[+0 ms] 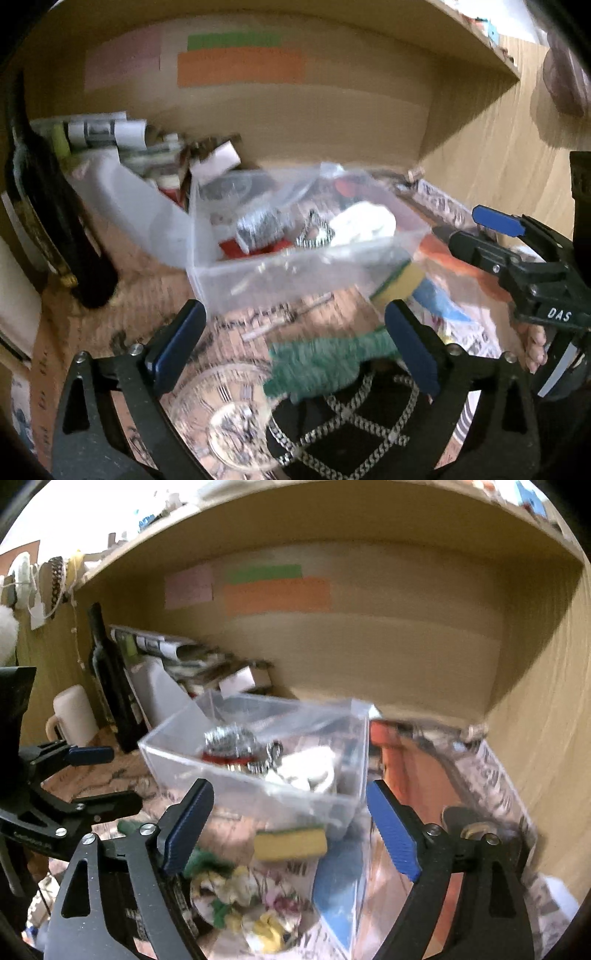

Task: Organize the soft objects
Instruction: 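Move the left tool to the green glove while the right tool reaches the sponge, then grasp the green knit glove with the left tool while the right tool grasps the yellow sponge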

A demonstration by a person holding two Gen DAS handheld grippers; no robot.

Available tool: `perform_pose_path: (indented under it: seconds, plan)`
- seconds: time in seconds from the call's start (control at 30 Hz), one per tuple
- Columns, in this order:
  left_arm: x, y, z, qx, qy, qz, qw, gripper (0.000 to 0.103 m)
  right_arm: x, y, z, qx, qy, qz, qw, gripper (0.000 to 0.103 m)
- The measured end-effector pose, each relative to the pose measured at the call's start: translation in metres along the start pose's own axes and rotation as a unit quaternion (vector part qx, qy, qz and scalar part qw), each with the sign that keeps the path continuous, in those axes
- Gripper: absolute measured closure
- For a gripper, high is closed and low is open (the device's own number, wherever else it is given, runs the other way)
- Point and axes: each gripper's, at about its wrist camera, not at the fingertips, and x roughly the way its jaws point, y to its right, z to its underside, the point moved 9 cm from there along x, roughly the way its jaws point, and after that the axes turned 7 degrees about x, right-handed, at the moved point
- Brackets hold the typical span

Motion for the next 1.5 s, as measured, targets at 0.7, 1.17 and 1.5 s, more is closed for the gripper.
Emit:
perform_pose_path:
  seconds: [0.7,1.17,1.5]
  plan:
    - [0.054,0.013,0.055,-0.031,-0.073,0.046,0.9958,0.044,0.060,0.016,0.060,0.005,-0.119,0.004,0.993,0.021]
    - [0.042,0.003,0.037,-0.033,-0.040,0.043,0.9977,0.069,0.063,0.013,0.060,0.009,-0.122,-0.013,0.992,0.051]
    - [0.008,-0.011,-0.003,-0.051,0.025,0.036,0.9978,0.069,0.022,0.003,0.024,0.004,-0.055,-0.019,0.998,0.051]
